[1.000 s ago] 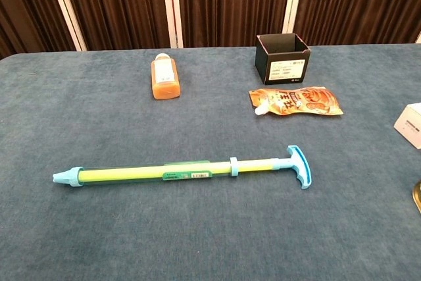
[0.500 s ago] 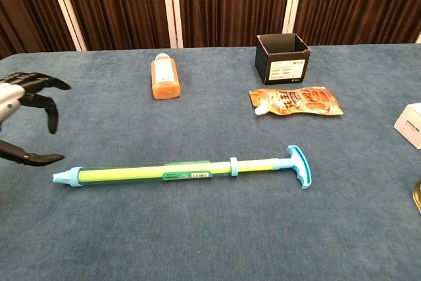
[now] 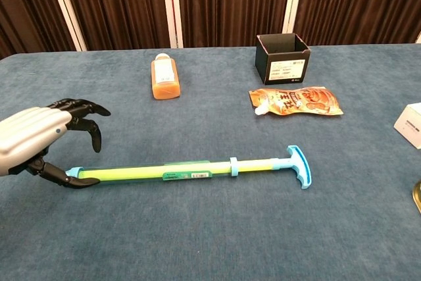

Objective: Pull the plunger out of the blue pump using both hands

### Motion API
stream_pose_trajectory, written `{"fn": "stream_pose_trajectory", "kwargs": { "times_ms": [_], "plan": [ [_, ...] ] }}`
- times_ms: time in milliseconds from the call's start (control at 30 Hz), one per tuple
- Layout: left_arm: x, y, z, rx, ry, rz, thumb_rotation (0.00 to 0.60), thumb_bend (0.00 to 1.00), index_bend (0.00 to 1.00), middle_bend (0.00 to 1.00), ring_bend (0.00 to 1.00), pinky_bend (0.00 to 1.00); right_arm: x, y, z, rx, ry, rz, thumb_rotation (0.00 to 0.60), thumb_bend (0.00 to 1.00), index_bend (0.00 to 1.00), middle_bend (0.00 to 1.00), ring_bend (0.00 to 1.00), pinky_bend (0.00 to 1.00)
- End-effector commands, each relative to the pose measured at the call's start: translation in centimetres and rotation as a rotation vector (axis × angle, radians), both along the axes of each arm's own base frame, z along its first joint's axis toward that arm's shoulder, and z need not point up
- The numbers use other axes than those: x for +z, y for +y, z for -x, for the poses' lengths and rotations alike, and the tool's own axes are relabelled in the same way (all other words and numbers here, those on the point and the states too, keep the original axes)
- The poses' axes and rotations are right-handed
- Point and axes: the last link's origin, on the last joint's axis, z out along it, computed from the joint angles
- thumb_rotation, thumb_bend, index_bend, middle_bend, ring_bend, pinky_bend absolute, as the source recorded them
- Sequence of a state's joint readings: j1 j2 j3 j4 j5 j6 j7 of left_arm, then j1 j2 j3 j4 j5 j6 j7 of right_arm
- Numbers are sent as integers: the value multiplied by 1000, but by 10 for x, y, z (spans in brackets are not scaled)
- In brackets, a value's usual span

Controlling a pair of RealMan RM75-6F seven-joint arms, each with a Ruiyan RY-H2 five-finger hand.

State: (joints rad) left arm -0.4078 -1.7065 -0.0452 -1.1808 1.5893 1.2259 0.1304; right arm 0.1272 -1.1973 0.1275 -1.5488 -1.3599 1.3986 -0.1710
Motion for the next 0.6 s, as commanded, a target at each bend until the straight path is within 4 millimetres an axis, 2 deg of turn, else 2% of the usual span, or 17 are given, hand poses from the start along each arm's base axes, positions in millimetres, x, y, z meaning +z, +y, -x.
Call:
{"fn": "stream_pose_trajectory", "kwargs": {
  "times_ms": [33, 200, 500, 600],
  "plan": [
    [-6, 2, 2, 3, 21, 19, 600, 209, 452, 105, 48, 19, 0, 0, 0, -1, 3, 3, 600, 0, 0, 0, 0, 0],
    [-11, 4, 4, 4, 39, 24, 600, 248, 460, 105, 48, 19, 0, -1, 3, -14, 6, 2, 600, 0, 0, 0, 0, 0],
    [-18, 7, 4, 0, 58, 50, 600, 257, 491, 106, 48, 19, 1, -3, 3, -17, 10, 11, 600, 0, 0, 0, 0, 0],
    [-19, 7, 3, -5, 57, 48, 600, 318, 539, 113, 48, 19, 1, -2, 4, -20, 12, 9, 600, 0, 0, 0, 0, 0]
  ]
}}
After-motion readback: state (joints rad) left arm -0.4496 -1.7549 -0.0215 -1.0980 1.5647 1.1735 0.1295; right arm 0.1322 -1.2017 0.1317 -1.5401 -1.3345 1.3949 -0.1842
